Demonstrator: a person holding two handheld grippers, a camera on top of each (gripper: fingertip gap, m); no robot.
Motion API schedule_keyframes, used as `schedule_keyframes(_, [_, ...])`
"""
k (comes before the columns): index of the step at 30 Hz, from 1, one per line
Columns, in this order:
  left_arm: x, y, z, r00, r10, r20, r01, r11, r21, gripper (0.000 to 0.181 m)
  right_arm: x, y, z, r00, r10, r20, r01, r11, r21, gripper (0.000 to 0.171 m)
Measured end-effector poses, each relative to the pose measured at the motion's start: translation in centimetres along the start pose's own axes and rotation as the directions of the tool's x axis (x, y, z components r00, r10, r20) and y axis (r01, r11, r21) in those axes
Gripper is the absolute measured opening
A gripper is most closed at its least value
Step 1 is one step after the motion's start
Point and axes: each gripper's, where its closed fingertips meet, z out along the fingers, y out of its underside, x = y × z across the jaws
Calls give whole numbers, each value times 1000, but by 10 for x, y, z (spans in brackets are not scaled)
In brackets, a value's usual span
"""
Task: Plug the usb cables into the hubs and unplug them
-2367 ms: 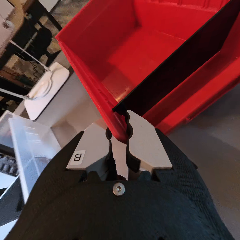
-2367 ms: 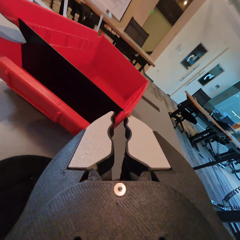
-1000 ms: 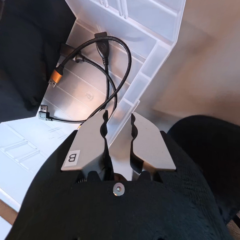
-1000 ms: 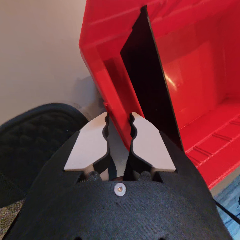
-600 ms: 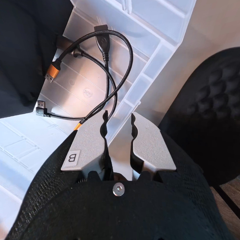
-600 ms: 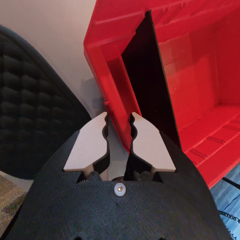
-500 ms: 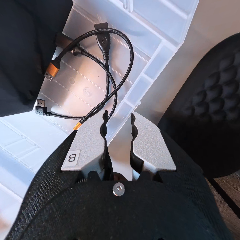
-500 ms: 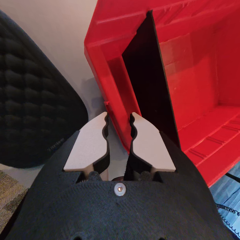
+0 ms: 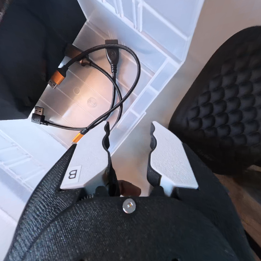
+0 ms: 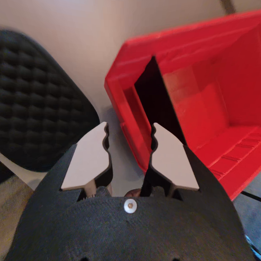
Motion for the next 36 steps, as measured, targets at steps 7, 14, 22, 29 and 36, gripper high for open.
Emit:
schedule_keyframes(7, [-20,-65,-69,965,-238,112,175,899,401,59,-14,-158,-80,991,128,35,-106,605,789,87])
schedule_keyframes(14, [-118,-81,-88,812,-423,402,253,876,411,59,-60,-265,-80,988,-34,153,-143,199,970,81])
schedule_keyframes(22, [-185,-63,-44,803,-421,422,384,907,175,53,-95,-289,-20,894,-127,429,-402,192,895,77])
schedule_keyframes(29, [-196,-54,-12,809,-484,334,479,872,102,36,-88,-283,-13,877,-97,471,-449,185,874,73])
schedule_keyframes(36, [-190,-79,-34,823,-513,245,464,855,233,27,-106,-284,5,887,-124,445,-399,282,873,72])
